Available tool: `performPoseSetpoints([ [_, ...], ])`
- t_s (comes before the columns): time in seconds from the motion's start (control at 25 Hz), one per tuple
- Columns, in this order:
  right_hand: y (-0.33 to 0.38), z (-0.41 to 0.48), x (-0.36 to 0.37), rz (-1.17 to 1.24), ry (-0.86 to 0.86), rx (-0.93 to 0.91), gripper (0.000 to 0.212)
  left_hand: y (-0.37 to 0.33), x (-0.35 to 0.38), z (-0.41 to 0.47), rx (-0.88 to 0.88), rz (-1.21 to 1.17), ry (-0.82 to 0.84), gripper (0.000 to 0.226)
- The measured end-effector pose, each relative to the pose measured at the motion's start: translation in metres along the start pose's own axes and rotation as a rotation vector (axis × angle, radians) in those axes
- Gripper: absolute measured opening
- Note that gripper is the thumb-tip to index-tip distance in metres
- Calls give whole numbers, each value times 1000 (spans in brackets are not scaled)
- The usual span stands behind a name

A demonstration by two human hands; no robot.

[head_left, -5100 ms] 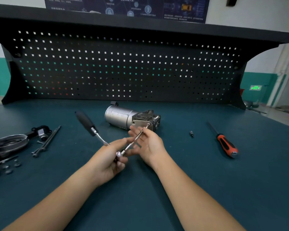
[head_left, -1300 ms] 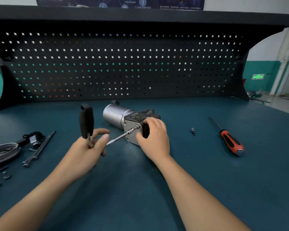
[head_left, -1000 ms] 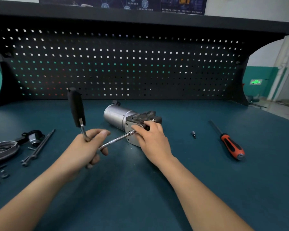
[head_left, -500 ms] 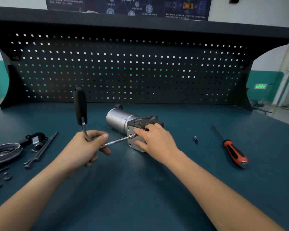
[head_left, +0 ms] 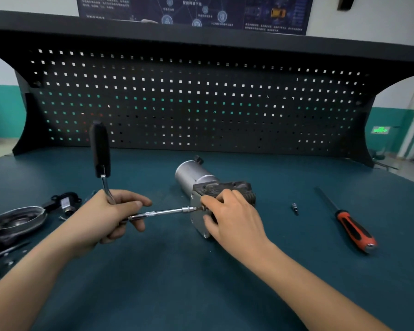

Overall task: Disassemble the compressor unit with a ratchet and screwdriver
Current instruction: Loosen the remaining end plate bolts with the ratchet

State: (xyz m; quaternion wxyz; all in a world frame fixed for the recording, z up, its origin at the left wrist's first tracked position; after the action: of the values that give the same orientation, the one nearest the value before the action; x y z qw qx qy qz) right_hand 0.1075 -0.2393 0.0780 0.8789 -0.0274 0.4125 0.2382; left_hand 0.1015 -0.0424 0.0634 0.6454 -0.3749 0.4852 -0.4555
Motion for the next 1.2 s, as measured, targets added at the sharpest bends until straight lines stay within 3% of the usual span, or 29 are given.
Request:
performPoseSetpoints([
  [0.2, -13, -5, -12, 48, 66, 17, 32, -11, 10, -8, 75, 75, 9, 22],
  [0.32, -14, 5, -23, 61, 19, -109, 38, -11, 12, -9, 61, 65, 2, 21],
  [0.48, -1, 21, 3, 256, 292, -173, 29, -7, 19, -7, 14, 15, 14, 19],
  [0.6, 7, 19, 20, 400, 360, -195, 22, -7, 21, -9, -3, -15, 12, 19],
  [0.68, 6, 19, 19, 420, 337, -250, 29, -6, 21, -10, -14, -17, 11, 19],
  [0.76, -4, 24, 15, 276, 254, -311, 45, -4, 20, -9, -19, -16, 5, 19],
  [0.88, -41, 33, 25, 68, 364, -158, 74, -3, 19, -9, -18, -19, 5, 19],
  [1.0, -59, 29, 37, 265, 507, 12, 86, -4, 19, -9, -5, -7, -6, 20],
  [1.2, -53, 26, 40, 338, 478, 125, 90, 0, 5, -5, 9, 26, -36, 21],
])
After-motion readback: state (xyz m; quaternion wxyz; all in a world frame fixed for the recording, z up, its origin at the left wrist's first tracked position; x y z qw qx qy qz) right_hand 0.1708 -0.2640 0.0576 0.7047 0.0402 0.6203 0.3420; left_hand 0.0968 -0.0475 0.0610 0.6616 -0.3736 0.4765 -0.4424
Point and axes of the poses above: each hand's wrist, its own z-axis towards the middle knuckle, its own x-axis out of the palm, y = z × x, the point moved 8 cm from there along z, towards the middle knuckle, and after that the axes turned 9 degrees about x, right-handed, at the moved point
